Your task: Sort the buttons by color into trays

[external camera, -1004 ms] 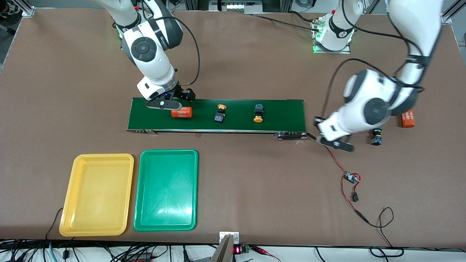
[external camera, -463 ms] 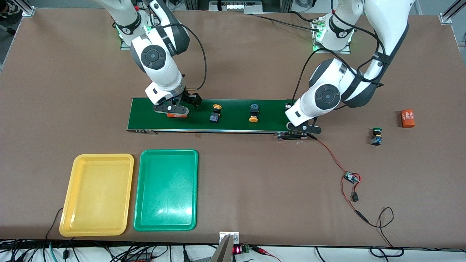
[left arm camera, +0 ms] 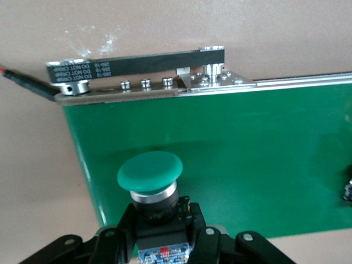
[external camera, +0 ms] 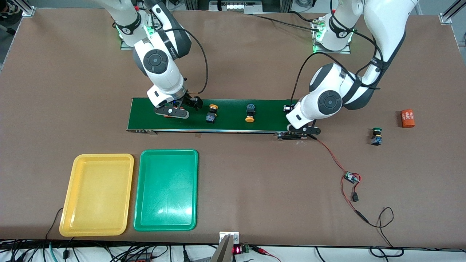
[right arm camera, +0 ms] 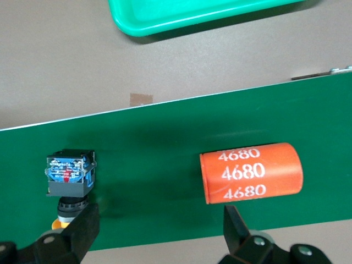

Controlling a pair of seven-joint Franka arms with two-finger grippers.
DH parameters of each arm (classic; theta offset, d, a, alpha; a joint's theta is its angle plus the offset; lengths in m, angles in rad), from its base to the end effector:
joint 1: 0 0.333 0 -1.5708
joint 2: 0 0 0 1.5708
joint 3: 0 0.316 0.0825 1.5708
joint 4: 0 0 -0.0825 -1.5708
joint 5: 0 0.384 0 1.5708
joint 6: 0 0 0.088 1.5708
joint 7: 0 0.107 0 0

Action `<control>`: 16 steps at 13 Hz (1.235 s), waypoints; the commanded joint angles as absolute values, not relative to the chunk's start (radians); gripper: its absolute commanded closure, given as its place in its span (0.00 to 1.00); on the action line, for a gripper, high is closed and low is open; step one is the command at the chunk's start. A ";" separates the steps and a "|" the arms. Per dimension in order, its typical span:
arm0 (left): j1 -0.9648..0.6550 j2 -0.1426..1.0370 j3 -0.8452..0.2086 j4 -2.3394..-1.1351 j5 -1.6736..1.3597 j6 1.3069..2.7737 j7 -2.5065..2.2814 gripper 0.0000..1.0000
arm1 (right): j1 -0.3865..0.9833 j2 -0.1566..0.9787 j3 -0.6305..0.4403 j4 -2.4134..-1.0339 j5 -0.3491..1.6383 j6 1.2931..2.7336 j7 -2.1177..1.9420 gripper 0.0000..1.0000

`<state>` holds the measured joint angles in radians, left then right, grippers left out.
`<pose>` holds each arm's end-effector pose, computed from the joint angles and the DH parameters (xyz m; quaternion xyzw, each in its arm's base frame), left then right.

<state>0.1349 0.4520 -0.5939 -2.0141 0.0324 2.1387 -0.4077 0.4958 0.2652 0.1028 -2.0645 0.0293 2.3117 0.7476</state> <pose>0.5173 -0.2479 0.2455 0.9855 -0.0278 -0.1596 0.0504 0.4828 0.3284 0.3042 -0.9960 0.0860 0.0217 0.0137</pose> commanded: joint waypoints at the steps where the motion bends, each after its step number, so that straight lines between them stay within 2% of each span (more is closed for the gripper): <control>1: 0.140 0.456 -0.600 -2.055 0.015 2.180 -0.417 0.78 | 0.517 0.282 0.098 -2.045 0.014 2.312 0.750 0.00; 3: 0.144 0.433 -0.601 -2.048 0.014 2.166 -0.428 0.00 | 0.548 0.287 0.097 -2.043 -0.004 2.310 0.695 0.00; 5: 0.159 0.365 -0.603 -2.008 0.014 2.151 -0.417 0.00 | 0.546 0.288 0.097 -2.045 -0.006 2.312 0.687 0.00; 8: 0.239 0.327 -0.580 -1.904 0.027 2.025 -0.402 0.00 | 0.545 0.290 0.097 -2.043 -0.006 2.312 0.689 0.00; 11: 0.375 0.379 -0.488 -1.890 0.141 2.029 -0.258 0.00 | 0.537 0.339 0.097 -2.017 -0.005 2.318 0.689 0.00; 14: 0.487 0.454 -0.407 -1.873 0.329 2.132 -0.207 0.00 | 0.537 0.385 0.097 -1.974 -0.003 2.324 0.689 0.00; 16: 0.524 0.480 -0.381 -1.876 0.342 2.134 -0.168 0.00 | 0.535 0.409 0.095 -1.954 -0.005 2.333 0.689 0.00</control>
